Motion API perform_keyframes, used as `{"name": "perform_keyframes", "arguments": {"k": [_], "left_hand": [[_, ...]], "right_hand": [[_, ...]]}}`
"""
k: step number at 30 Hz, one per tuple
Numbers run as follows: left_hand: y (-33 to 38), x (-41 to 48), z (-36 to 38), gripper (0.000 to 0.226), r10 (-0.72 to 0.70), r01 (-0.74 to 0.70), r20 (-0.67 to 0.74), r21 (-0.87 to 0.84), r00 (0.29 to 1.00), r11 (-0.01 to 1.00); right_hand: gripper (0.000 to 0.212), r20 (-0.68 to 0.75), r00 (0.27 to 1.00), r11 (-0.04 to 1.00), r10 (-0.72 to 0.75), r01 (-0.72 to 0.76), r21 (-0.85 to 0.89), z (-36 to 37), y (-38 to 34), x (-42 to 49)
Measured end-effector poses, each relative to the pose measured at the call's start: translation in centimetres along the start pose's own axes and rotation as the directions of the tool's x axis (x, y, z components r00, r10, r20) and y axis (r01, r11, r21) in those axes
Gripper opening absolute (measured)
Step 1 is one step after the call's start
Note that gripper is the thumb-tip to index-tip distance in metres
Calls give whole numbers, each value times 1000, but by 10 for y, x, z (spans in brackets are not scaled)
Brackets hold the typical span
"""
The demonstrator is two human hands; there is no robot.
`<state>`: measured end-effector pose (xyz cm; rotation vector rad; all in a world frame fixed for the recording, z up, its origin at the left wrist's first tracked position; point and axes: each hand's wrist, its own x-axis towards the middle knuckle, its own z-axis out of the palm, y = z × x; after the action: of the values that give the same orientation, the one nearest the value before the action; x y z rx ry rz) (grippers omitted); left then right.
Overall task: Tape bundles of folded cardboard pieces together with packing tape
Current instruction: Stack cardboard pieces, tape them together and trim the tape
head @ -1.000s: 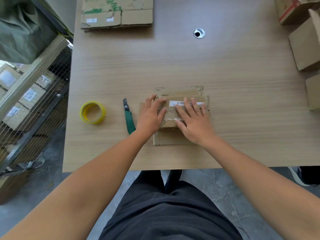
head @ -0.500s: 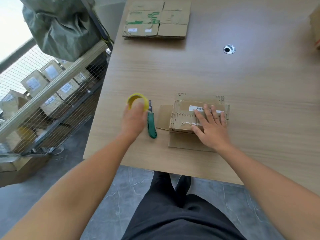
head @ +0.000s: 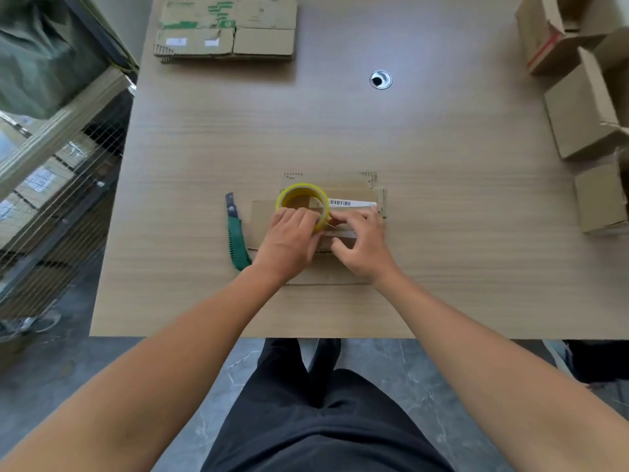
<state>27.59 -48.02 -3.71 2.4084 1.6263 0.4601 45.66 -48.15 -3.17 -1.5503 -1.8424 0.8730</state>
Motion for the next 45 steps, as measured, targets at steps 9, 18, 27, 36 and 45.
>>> {"name": "perform_keyframes", "arguments": {"k": [9,18,27,36,45], "left_hand": [[-10,4,-9,20,91,-92,20,25,996,995],[-31,11,-17,33,208,-196,-47,190,977,962],[-27,17,-10,33,205,-195,-29,199,978,960],[-28,16,-7,33,188,-184,-1,195,982,963],[-29,17,-4,32,175,-175,18,210,984,962]], "right_hand": [[8,-148,989,999,24,-30,-36,15,3,7],[21,-33,929,922,370,-362,139,-70,36,12],[19,250,770,353,586,-521,777,-61,53,15],[27,222,736,349,639,-535,769,-47,61,18],[26,249,686,544,683,-706,453,-24,63,33]]}}
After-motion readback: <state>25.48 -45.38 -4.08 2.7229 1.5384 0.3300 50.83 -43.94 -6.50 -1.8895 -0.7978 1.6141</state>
